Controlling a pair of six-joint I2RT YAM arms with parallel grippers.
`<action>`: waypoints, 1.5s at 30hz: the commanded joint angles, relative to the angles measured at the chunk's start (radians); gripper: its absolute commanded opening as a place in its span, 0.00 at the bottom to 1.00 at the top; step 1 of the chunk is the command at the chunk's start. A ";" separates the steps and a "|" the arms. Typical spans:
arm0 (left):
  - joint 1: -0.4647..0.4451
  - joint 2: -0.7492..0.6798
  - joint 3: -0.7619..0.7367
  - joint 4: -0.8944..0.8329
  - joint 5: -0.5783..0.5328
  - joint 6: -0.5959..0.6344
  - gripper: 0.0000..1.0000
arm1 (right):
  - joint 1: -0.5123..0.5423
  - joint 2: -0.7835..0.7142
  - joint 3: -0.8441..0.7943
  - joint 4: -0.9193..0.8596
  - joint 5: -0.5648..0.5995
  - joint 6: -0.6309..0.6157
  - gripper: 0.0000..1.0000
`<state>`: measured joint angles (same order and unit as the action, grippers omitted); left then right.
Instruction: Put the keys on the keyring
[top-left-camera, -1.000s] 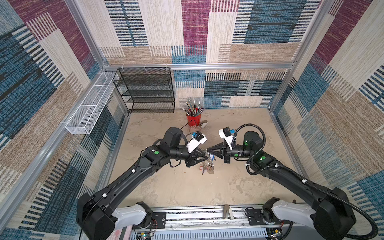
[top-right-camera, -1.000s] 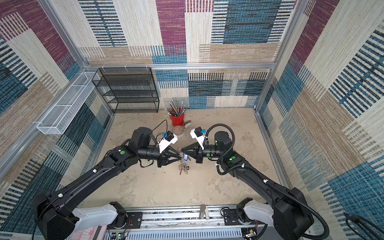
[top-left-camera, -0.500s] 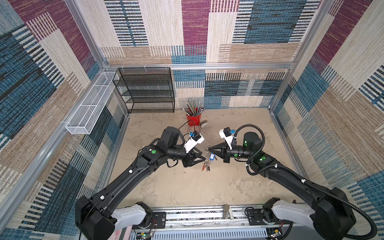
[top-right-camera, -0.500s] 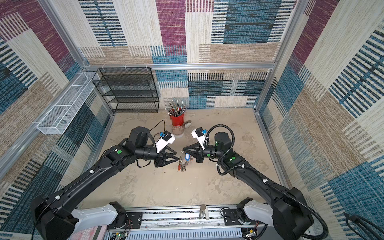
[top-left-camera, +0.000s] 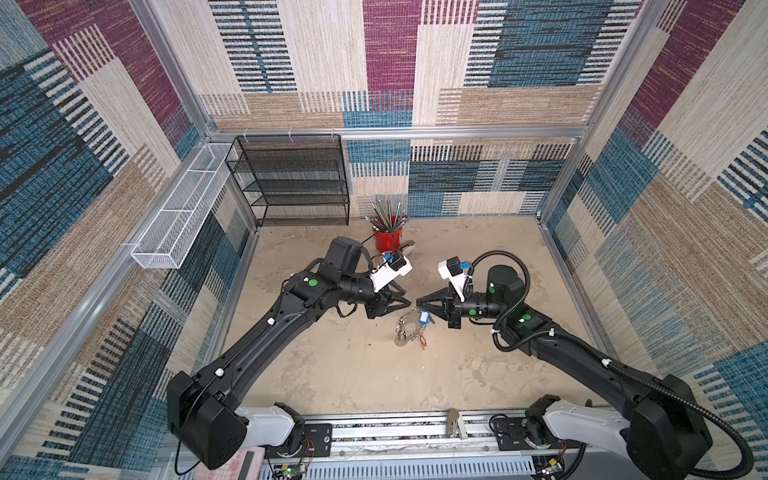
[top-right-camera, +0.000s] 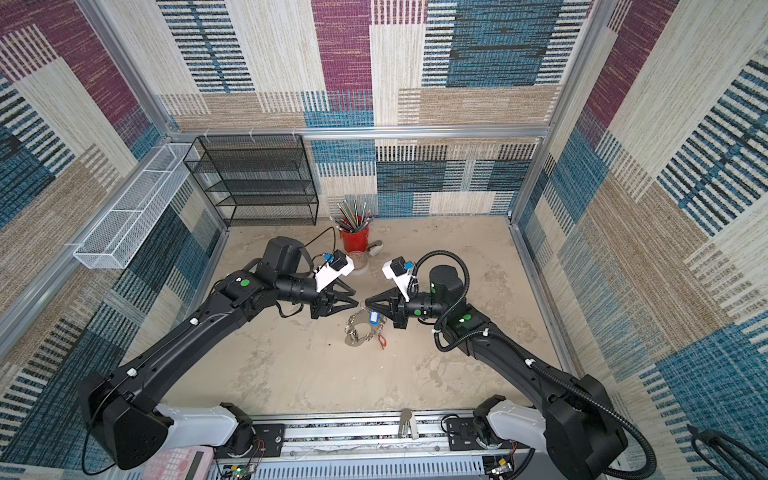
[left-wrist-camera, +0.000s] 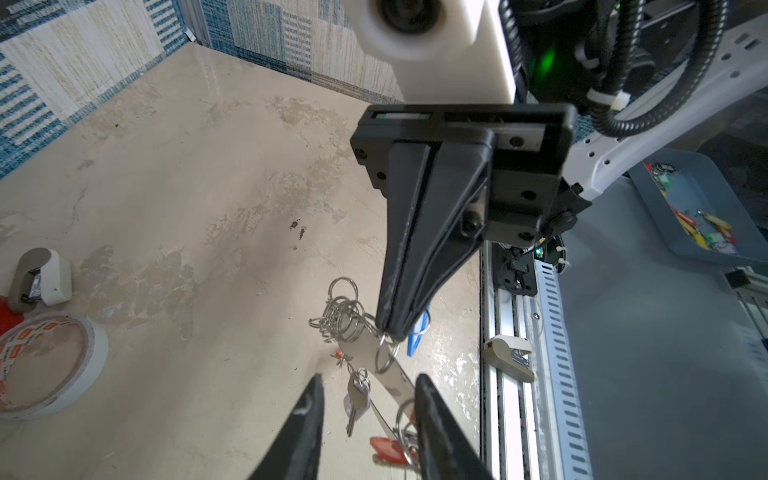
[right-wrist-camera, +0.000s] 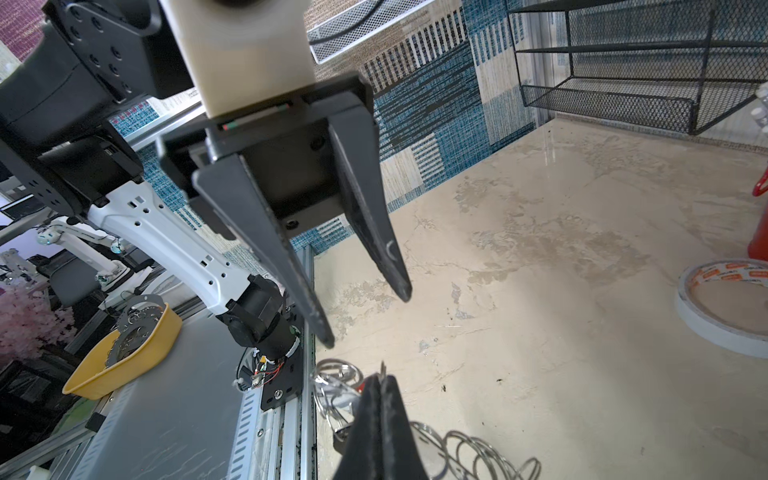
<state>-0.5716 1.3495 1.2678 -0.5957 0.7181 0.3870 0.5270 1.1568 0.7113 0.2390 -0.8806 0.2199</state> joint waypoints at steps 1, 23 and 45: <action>0.003 0.023 0.030 -0.057 0.037 0.106 0.37 | 0.000 -0.011 0.003 0.049 -0.019 0.007 0.00; -0.002 0.106 0.089 -0.112 0.144 0.125 0.26 | 0.001 -0.006 0.002 0.057 -0.025 0.013 0.00; -0.019 0.111 0.059 -0.041 0.172 0.058 0.00 | -0.001 -0.005 0.003 0.041 0.001 0.007 0.00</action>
<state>-0.5873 1.4826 1.3483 -0.7124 0.8619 0.4824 0.5262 1.1568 0.7094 0.2459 -0.9081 0.2157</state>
